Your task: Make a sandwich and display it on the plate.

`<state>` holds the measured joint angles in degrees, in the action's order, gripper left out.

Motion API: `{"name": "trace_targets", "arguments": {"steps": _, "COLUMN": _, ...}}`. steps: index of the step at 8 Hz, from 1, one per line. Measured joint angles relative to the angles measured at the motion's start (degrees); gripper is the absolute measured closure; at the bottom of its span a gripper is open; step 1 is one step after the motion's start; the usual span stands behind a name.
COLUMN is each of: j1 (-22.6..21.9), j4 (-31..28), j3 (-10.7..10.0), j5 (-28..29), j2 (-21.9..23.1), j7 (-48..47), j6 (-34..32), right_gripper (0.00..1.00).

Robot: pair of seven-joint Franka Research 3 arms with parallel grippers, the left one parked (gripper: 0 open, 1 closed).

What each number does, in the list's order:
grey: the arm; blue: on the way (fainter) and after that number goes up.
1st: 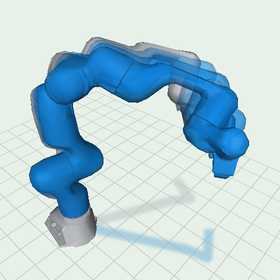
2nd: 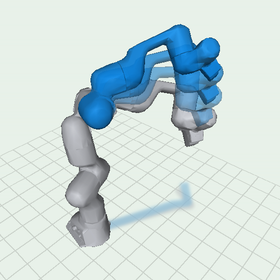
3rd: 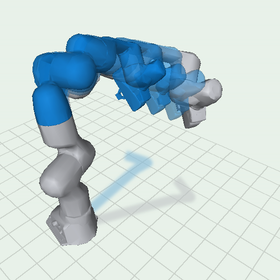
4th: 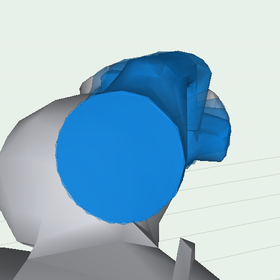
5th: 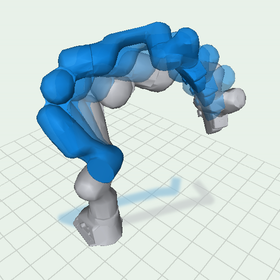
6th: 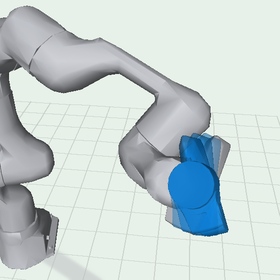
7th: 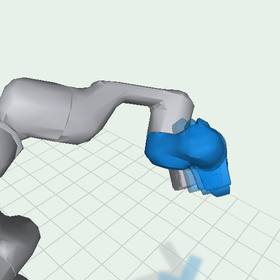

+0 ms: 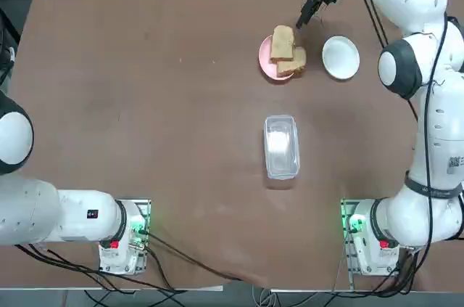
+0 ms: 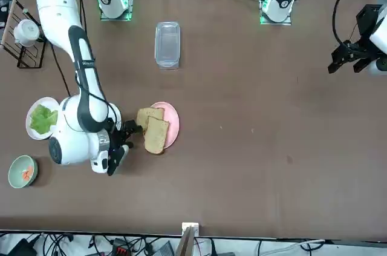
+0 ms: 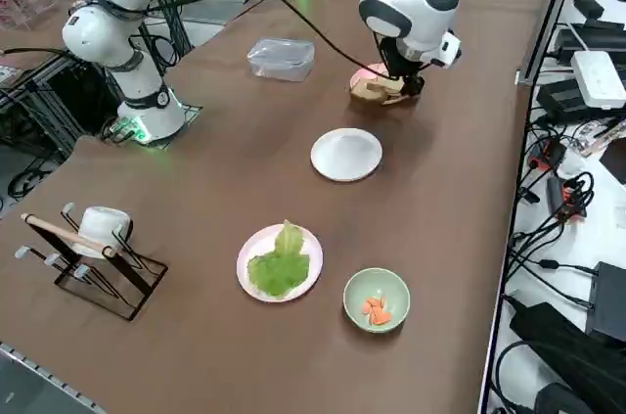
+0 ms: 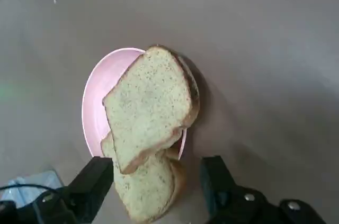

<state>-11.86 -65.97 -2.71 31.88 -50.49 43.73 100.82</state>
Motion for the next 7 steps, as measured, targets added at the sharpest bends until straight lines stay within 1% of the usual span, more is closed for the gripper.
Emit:
{"name": "trace_targets", "arguments": {"steps": 2, "j1": -0.02, "j4": 0.01, "j3": -0.01, "j5": 3.35, "j2": -1.36, "j7": 1.59, "j6": 1.31, "right_gripper": 0.00}}
{"name": "trace_targets", "arguments": {"steps": 3, "j1": -0.01, "j4": 0.01, "j3": -0.01, "j5": 3.99, "j2": -1.86, "j7": 2.48, "j6": 1.41, "right_gripper": 0.00}}
{"name": "trace_targets", "arguments": {"steps": 5, "j1": -0.07, "j4": 0.02, "j3": -0.01, "j5": 4.08, "j2": -2.67, "j7": 3.13, "j6": 2.33, "right_gripper": 0.01}}
{"name": "trace_targets", "arguments": {"steps": 7, "j1": -0.38, "j4": 0.02, "j3": 0.01, "j5": 4.10, "j2": -3.49, "j7": 3.17, "j6": 4.56, "right_gripper": 0.06}}
